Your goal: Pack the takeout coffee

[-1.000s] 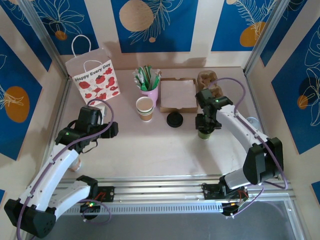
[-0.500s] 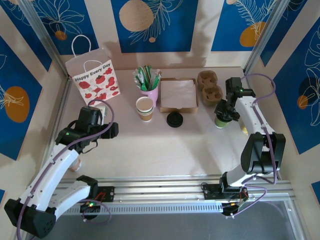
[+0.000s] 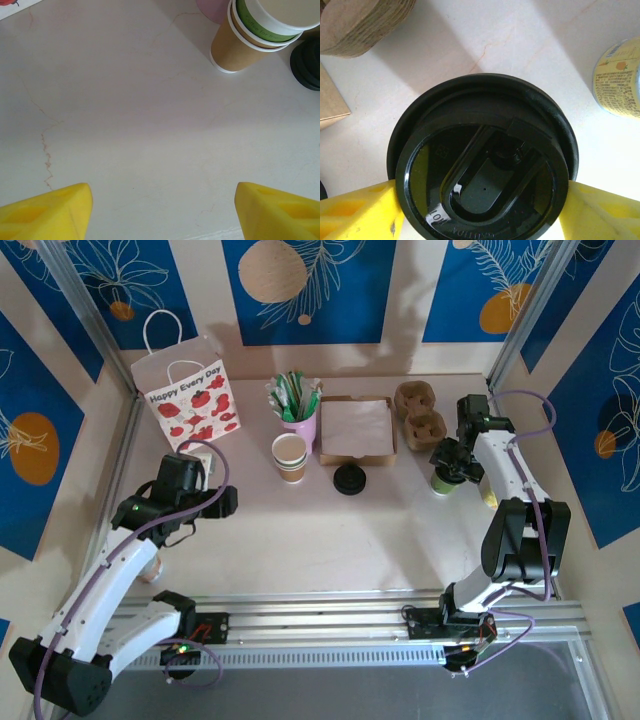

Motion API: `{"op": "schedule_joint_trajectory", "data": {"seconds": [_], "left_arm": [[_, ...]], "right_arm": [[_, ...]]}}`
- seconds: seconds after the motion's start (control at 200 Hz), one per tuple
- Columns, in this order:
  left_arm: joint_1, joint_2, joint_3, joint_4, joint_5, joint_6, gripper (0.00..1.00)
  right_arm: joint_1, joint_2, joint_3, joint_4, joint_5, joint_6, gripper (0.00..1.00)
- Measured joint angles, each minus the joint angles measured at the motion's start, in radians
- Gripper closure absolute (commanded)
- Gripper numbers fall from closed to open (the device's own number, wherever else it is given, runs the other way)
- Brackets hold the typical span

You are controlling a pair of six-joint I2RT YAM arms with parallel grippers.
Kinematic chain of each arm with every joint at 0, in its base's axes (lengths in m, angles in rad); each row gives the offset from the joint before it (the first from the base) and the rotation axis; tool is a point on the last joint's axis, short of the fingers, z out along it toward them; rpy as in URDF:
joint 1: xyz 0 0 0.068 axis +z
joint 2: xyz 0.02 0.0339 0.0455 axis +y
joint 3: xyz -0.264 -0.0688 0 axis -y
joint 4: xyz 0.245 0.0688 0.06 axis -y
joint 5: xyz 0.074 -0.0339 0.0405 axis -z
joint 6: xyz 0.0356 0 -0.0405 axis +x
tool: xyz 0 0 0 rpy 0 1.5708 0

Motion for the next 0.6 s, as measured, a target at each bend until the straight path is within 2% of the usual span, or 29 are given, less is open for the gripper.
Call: {"op": "schedule_joint_trajectory", "data": {"seconds": [0.425,0.595], "left_arm": [[0.0,0.0,-0.002,0.0,0.0,0.0,0.25],[0.0,0.0,-0.002,0.0,0.0,0.004,0.25]], "right_arm": [[0.007,-0.005,0.055,-0.039,-0.01,0.032,0.15],[0.057,-0.069,0.095,-0.053,0.008,0.063,0.23]]}}
